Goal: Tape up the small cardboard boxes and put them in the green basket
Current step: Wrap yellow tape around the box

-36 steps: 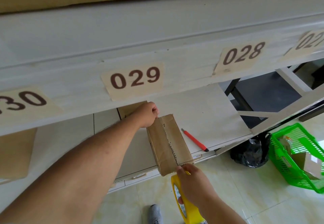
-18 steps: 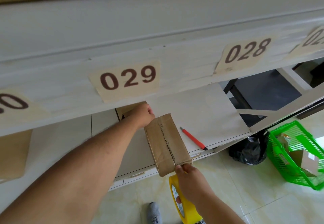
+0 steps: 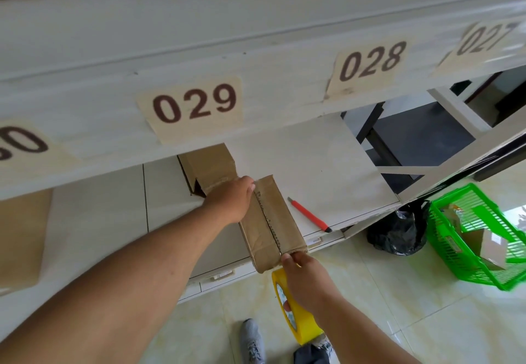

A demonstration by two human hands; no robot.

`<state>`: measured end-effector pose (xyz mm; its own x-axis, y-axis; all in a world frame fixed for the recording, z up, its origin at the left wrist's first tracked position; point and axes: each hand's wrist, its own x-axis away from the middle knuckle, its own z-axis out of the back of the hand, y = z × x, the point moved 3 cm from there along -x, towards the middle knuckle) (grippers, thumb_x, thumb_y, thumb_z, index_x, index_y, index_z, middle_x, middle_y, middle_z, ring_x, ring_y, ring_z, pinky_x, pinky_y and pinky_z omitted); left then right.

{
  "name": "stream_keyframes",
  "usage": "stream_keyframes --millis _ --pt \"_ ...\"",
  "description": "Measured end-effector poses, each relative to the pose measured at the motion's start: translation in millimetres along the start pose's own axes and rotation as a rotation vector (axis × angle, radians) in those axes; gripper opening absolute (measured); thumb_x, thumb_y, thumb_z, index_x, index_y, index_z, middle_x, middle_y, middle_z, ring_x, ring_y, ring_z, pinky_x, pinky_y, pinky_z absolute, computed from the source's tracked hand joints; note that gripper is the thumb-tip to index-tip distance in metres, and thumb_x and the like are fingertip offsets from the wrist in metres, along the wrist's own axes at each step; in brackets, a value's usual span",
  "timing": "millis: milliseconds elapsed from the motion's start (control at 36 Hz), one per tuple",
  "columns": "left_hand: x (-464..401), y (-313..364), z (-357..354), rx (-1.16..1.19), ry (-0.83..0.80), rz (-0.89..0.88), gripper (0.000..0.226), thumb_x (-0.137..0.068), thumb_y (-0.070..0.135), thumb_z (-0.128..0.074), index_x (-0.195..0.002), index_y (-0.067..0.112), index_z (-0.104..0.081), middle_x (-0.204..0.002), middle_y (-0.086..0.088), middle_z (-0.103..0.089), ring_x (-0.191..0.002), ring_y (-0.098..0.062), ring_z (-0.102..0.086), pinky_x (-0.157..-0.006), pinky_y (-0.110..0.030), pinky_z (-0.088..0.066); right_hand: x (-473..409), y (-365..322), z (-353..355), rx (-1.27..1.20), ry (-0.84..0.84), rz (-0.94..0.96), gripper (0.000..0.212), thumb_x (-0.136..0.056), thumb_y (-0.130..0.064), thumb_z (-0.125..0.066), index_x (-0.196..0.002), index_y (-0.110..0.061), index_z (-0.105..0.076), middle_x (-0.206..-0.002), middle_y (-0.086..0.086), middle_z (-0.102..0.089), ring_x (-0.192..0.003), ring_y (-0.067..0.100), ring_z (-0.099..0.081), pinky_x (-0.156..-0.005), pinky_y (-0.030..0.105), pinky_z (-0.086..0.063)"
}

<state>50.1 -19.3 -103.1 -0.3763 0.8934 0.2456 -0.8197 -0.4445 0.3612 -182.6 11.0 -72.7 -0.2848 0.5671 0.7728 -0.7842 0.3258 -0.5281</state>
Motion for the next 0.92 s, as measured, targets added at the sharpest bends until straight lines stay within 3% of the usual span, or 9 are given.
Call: stream_keyframes --millis 167,222,361,500,583,639,694,806,917 --pt "1.8 14.6 4.3 0.022 0.004 -0.044 0.025 -0.105 0.02 -0.034 -0.122 0.018 -0.054 -0.116 -0.002 -0.06 -0.097 -0.021 -0.055 -0.077 -0.036 -0.047 -0.4 2.8 0.7 0.009 0.002 0.007 0.026 -0.104 -0.04 -0.04 -0.115 -0.028 -0.059 -0.087 -0.002 -0.062 -0.061 0.03 -0.075 -0.072 0.046 -0.064" --pt "2.0 17.4 3.7 0.095 0.001 -0.042 0.033 -0.108 0.029 -0.03 -0.129 0.017 -0.052 -0.12 0.0 -0.058 -0.103 -0.02 -0.055 -0.08 -0.035 -0.046 -1.5 3.5 0.6 0.009 0.003 0.009 0.027 -0.104 -0.041 -0.041 -0.117 -0.027 -0.06 -0.087 -0.002 -0.062 -0.059 0.029 -0.074 -0.071 0.046 -0.064" --pt "-6.5 16.3 3.2 0.187 -0.125 0.1 0.044 -0.107 0.046 -0.024 -0.11 0.017 -0.056 -0.106 -0.006 -0.063 -0.092 -0.022 -0.058 -0.084 -0.039 -0.051 -4.6 3.1 1.7 0.047 0.007 0.0 0.028 -0.106 -0.042 -0.039 -0.117 -0.028 -0.059 -0.081 -0.003 -0.059 -0.052 0.017 -0.067 -0.063 0.033 -0.063" --pt "-9.7 18.7 4.3 0.018 -0.204 0.143 0.057 -0.103 0.056 -0.018 -0.128 0.019 -0.053 -0.128 -0.006 -0.059 -0.114 -0.028 -0.057 -0.098 -0.046 -0.048 -5.9 3.1 2.6 0.042 0.002 0.002 0.033 -0.106 -0.043 -0.039 -0.122 -0.026 -0.062 -0.082 -0.002 -0.061 -0.052 0.019 -0.067 -0.066 0.036 -0.064" --pt "1.1 30.9 10.4 -0.173 -0.018 -0.086 0.049 -0.106 0.043 -0.026 -0.146 0.019 -0.041 -0.158 -0.003 -0.034 -0.143 -0.028 -0.035 -0.115 -0.046 -0.033 -7.8 4.8 3.0 0.031 0.002 0.006 0.033 -0.106 -0.043 -0.039 -0.122 -0.025 -0.063 -0.084 0.0 -0.062 -0.051 0.021 -0.068 -0.061 0.033 -0.063" --pt "26.4 42.5 10.0 -0.12 0.115 -0.349 0.046 -0.106 0.034 -0.035 -0.149 0.018 -0.04 -0.16 -0.003 -0.034 -0.146 -0.024 -0.032 -0.119 -0.04 -0.026 -9.6 6.0 3.5 0.033 0.005 0.016 0.033 -0.106 -0.043 -0.039 -0.122 -0.025 -0.062 -0.086 -0.001 -0.063 -0.053 0.022 -0.07 -0.06 0.032 -0.063" --pt "56.5 46.6 -0.5 -0.107 0.024 -0.6 0.053 -0.105 0.042 -0.036 -0.153 0.02 -0.037 -0.162 0.0 -0.031 -0.15 -0.017 -0.025 -0.124 -0.036 -0.017 -11.3 7.0 4.4 0.054 0.006 0.022 0.034 -0.106 -0.045 -0.039 -0.122 -0.025 -0.062 -0.09 -0.003 -0.064 -0.053 0.021 -0.071 -0.057 0.029 -0.061" --pt "71.6 30.7 -12.4 -0.512 -0.271 -0.821 0.102 -0.084 0.087 -0.022 -0.16 0.025 0.006 -0.166 0.007 0.017 -0.151 -0.01 0.022 -0.124 -0.039 0.011 -11.1 11.5 5.6 0.094 -0.014 0.02 0.034 -0.106 -0.048 -0.039 -0.122 -0.027 -0.061 -0.09 -0.004 -0.066 -0.057 0.023 -0.074 -0.068 0.032 -0.062" --pt "49.8 33.0 -9.5 -0.727 -0.316 -0.933 0.122 -0.075 0.089 -0.041 -0.156 0.023 0.023 -0.162 0.003 0.032 -0.146 -0.015 0.035 -0.119 -0.042 0.022 -8.0 17.4 9.0 0.17 0.012 0.045 0.035 -0.107 -0.046 -0.037 -0.124 -0.026 -0.06 -0.075 -0.008 -0.062 -0.052 0.012 -0.066 -0.058 0.023 -0.054"
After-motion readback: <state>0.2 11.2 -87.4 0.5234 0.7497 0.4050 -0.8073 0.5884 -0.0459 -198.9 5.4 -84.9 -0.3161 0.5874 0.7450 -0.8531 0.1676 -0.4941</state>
